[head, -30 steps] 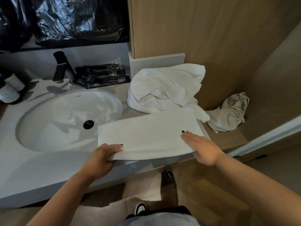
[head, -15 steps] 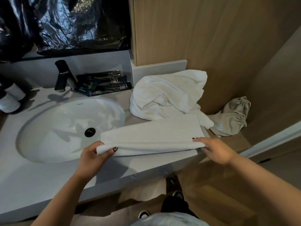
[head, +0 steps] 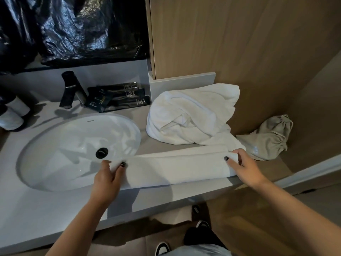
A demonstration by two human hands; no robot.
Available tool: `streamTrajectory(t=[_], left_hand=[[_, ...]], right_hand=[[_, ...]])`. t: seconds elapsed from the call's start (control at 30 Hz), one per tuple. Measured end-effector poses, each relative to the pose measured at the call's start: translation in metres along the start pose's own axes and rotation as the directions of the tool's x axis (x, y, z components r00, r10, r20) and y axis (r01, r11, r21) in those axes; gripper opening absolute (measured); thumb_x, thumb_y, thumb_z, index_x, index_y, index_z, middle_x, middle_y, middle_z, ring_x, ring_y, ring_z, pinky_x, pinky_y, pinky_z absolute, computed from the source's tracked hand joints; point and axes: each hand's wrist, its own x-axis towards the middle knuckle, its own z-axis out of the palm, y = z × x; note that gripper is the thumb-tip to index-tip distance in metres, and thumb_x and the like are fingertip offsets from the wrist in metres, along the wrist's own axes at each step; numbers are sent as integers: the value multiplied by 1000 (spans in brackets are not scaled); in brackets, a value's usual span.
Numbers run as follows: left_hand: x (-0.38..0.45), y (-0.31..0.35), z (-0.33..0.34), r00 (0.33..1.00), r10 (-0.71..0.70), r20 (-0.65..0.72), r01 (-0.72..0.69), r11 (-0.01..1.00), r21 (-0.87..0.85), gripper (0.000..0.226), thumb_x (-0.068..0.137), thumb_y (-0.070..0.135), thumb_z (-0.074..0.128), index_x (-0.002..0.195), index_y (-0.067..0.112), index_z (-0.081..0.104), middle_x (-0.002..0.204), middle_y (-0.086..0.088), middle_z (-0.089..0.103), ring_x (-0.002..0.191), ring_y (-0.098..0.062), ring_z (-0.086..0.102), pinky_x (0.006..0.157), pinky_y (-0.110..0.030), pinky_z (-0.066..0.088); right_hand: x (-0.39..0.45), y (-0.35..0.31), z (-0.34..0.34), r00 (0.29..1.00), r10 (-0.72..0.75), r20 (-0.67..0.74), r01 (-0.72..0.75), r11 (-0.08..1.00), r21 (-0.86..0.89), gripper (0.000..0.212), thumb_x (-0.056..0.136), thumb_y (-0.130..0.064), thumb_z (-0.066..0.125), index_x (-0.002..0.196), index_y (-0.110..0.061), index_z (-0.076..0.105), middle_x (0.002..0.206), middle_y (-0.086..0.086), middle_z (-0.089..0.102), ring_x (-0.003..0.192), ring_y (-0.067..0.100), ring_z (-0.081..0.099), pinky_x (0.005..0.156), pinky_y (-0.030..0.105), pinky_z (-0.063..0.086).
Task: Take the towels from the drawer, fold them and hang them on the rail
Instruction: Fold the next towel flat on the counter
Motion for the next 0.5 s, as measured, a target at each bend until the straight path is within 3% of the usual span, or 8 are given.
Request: streamTrajectory(t=[0.07, 0.13, 0.2, 0.27, 0.37, 0.5], left_hand=[[3, 0, 8, 999, -8, -36, 9, 999, 47, 24, 96, 31, 60, 94, 12, 46, 75, -5, 60, 64, -21, 54, 56, -35, 40], [4, 0, 13, 996, -43, -77, 48, 997, 66, 26, 96, 29, 60, 94, 7, 46, 74, -5, 56, 66, -26, 51, 59, -36, 39], [6, 0, 14, 992, -96, -78, 101, 993, 54, 29, 96, 33, 59, 88, 9, 44, 69, -2, 54, 65, -27, 50, 55, -35, 35], [9, -1, 10, 988, -145, -56, 147, 988, 45, 38, 94, 42, 61, 78, 12, 43, 63, -3, 52, 60, -26, 51, 50, -33, 33], [11, -5, -1, 989, -149, 6, 148, 985, 85, 41, 86, 55, 66, 71, 18, 54, 59, -1, 57, 57, -18, 54, 50, -30, 39], [-2, -15, -8, 996, -52, 69, 50, 998, 30, 22, 94, 28, 66, 76, 23, 54, 63, 1, 58, 60, -22, 54, 52, -31, 40]], right_hand=[[2, 1, 8, 999, 40, -12, -40, 999, 18, 23, 93, -35, 63, 111, -28, 51, 99, -17, 57, 86, 2, 55, 62, 13, 39], [2, 2, 9, 998, 62, -16, -61, 996, 59, 21, 89, -35, 69, 103, -34, 53, 98, -23, 57, 87, -4, 55, 61, 10, 40], [4, 6, 7, 997, 76, -16, -74, 994, 75, 15, 88, -32, 71, 89, -30, 56, 90, -16, 61, 82, -1, 57, 58, 9, 41], [5, 7, 5, 997, 72, -27, -70, 995, 66, 24, 90, -28, 69, 78, -17, 52, 75, -5, 55, 69, 10, 50, 52, 11, 38], [2, 5, 8, 997, 40, -72, -38, 999, 23, 26, 94, -28, 63, 78, -17, 45, 69, 0, 44, 60, 13, 40, 49, 18, 33], [-5, 5, 10, 994, -42, -98, 28, 991, -134, 23, 98, -34, 55, 80, -28, 40, 68, -1, 48, 60, 12, 47, 50, 26, 33]])
